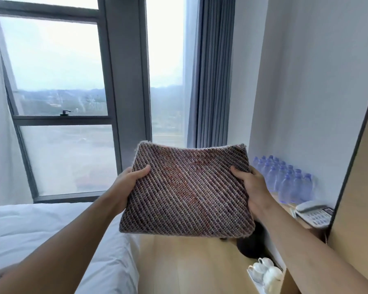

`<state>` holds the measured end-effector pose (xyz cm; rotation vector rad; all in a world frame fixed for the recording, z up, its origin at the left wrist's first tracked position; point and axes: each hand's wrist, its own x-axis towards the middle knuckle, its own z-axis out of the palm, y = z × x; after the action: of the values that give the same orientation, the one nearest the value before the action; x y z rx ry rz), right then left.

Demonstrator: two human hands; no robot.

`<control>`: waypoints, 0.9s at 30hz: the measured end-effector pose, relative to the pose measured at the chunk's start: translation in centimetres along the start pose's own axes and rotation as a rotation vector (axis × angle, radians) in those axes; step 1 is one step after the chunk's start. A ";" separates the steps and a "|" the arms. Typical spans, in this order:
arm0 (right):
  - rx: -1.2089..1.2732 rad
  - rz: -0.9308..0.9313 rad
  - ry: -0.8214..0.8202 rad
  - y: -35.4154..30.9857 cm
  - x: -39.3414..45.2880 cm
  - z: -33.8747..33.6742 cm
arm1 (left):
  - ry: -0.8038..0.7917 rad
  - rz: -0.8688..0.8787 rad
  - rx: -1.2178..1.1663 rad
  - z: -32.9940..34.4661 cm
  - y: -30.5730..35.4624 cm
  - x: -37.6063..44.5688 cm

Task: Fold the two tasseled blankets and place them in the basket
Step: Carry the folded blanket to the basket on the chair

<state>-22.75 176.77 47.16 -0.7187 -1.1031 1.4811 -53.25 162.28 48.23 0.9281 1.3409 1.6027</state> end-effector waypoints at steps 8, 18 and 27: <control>-0.002 0.070 -0.027 7.4 21.9 1.2 | 0.030 -0.033 0.004 -0.8 -3.9 22.5; -0.063 0.240 -0.050 17.6 45.7 3.7 | 0.091 -0.137 0.059 -3.9 -9.1 46.6; -0.192 0.448 0.073 30.6 61.7 5.9 | 0.061 -0.333 0.111 -9.4 -19.2 67.0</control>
<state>-53.59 236.06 29.48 -1.2054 -1.0813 1.7173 -84.90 222.26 29.67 0.6806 1.5489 1.3208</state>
